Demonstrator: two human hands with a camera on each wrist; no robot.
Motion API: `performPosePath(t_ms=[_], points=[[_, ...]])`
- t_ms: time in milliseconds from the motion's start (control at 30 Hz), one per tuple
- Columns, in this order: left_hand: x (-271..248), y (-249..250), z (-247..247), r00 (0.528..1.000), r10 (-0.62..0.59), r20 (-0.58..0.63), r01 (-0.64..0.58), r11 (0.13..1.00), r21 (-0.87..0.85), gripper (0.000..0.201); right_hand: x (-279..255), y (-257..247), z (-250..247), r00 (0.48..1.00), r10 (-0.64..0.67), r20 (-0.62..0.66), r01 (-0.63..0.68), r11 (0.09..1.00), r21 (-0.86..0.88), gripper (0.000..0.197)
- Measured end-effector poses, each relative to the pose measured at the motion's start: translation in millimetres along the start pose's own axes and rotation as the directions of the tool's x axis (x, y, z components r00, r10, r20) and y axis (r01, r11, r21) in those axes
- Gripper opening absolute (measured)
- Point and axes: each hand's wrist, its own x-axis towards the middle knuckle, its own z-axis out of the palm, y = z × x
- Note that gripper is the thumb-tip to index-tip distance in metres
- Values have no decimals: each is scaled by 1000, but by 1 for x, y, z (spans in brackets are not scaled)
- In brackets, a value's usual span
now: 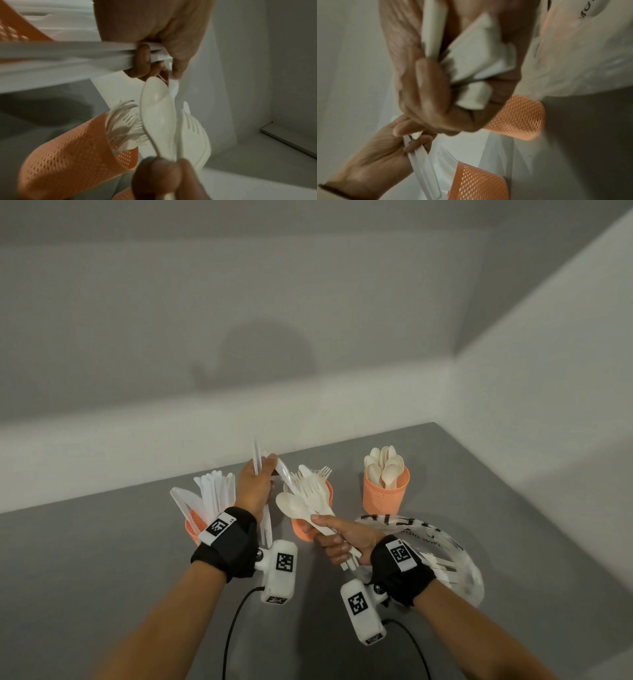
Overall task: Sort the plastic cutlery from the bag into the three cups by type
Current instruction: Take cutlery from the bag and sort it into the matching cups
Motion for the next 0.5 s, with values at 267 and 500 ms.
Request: performPosePath(t_ms=[267, 500], points=[[-5, -9, 5, 996, 26, 82, -36, 992, 123, 28, 3, -3, -3, 998, -11, 60, 14, 998, -57, 23], [7, 5, -5, 978, -4, -210, -57, 956, -288, 35, 0, -2, -3, 999, 34, 7, -32, 978, -204, 22]])
